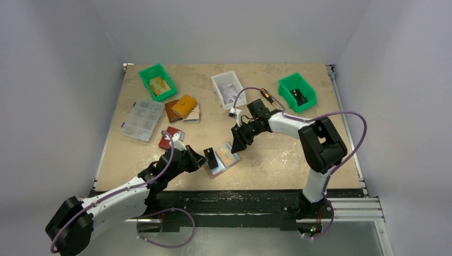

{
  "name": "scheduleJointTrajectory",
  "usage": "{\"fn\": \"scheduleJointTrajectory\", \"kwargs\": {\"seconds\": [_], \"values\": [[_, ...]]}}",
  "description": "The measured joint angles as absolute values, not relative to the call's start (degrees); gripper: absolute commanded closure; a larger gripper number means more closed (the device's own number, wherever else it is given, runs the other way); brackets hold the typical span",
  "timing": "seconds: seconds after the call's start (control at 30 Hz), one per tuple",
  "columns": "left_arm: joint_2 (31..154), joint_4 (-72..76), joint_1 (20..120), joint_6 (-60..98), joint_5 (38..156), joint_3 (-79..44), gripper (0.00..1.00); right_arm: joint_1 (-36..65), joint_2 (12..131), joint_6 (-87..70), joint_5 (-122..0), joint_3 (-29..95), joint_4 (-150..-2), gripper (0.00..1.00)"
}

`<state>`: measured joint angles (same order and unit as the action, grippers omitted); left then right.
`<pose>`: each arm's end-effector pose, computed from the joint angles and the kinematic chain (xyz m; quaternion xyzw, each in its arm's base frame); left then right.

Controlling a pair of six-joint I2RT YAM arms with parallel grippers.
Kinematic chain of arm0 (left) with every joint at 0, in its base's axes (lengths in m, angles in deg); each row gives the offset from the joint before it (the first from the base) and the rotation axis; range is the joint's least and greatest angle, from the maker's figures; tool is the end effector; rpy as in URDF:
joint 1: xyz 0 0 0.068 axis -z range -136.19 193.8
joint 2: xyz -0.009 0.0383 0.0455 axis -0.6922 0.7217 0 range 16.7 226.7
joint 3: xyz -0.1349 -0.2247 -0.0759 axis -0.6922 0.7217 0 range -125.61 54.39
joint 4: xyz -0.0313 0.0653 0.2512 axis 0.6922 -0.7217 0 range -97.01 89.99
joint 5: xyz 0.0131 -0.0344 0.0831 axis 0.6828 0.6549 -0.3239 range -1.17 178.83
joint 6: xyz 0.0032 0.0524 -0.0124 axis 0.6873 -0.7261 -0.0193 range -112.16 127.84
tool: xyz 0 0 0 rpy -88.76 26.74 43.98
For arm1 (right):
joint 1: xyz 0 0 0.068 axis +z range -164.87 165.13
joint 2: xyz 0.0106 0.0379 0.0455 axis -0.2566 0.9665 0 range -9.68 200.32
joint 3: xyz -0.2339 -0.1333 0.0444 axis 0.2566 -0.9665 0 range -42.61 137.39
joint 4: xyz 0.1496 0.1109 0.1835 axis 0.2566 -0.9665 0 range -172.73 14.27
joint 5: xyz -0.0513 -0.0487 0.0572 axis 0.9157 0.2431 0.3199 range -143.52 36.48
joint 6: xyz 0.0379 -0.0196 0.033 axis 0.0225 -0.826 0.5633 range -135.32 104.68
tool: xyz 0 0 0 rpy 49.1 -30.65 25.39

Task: Take the credit cards out of the card holder
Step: Place the credit card in the storage box.

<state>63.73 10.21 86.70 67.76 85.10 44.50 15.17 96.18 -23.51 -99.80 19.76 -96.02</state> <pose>0.1255 -0.1135 0.1570 -0.1429 0.8399 -0.3914 0.3478 0.2942 0.1998 0.1538 -0.3775 0.8170 0.4153 0.1322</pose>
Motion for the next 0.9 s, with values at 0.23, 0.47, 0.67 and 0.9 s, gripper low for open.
{"fn": "scheduleJointTrajectory", "kwargs": {"seconds": [0.23, 0.47, 0.67, 0.9], "values": [[63.47, 5.34, 85.61, 61.66, 83.81, 39.71, 1.00, 15.13, 88.97, -31.42, -103.04, 20.37, -100.11, 0.48], [71.20, 7.22, 72.06, 57.14, 91.99, 33.77, 1.00, 15.07, 84.42, -34.98, -104.29, 20.46, -101.38, 0.48], [78.28, 7.15, 64.14, 53.58, 98.19, 24.48, 1.00, 14.67, 84.42, -35.96, -104.26, 20.44, -102.21, 0.48], [86.74, 7.22, 54.20, 50.01, 103.90, 12.07, 1.00, 14.19, 84.42, -36.42, -104.29, 20.46, -102.43, 0.48]]}}
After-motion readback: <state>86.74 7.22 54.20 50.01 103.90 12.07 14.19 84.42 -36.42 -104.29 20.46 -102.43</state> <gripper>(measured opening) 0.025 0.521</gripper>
